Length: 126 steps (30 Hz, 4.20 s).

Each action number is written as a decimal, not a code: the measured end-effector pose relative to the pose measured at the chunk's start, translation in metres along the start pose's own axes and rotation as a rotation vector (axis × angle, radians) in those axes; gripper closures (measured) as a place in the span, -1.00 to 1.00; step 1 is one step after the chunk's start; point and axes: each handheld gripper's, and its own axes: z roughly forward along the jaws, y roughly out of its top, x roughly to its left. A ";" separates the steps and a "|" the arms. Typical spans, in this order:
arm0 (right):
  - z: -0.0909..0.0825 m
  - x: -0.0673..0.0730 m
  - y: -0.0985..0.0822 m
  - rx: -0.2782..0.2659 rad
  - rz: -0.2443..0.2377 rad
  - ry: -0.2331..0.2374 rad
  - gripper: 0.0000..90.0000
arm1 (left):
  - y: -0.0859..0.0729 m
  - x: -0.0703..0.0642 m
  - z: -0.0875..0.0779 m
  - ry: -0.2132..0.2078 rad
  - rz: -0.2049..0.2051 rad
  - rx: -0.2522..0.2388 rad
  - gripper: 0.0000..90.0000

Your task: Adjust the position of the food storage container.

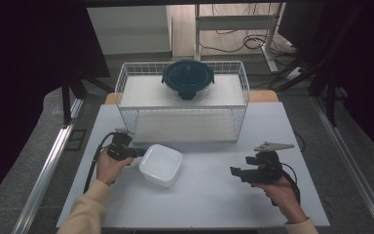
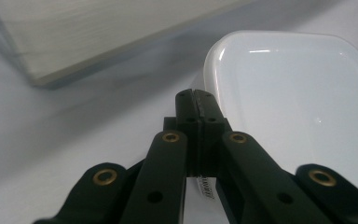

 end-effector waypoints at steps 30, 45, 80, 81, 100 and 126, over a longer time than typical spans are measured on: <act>0.003 0.005 -0.001 0.015 -0.004 0.015 -0.52 | 0.022 -0.096 0.047 -0.116 0.212 0.046 1.00; 0.003 0.005 -0.001 0.016 -0.003 0.003 -0.52 | -0.055 -0.093 -0.013 -0.105 0.119 -0.045 1.00; 0.005 -0.009 -0.005 0.046 0.022 0.008 -0.42 | -0.001 -0.109 0.060 -0.096 0.091 0.009 1.00; 0.005 -0.009 -0.005 0.046 0.024 0.006 -0.41 | -0.001 -0.108 0.060 -0.100 0.087 0.007 1.00; 0.009 -0.016 -0.007 0.068 0.004 -0.007 -0.19 | -0.045 -0.098 -0.002 0.014 0.060 -0.044 -0.26; 0.062 -0.006 0.003 0.213 -0.045 0.015 0.99 | -0.051 -0.076 -0.025 0.007 0.003 -0.095 -0.41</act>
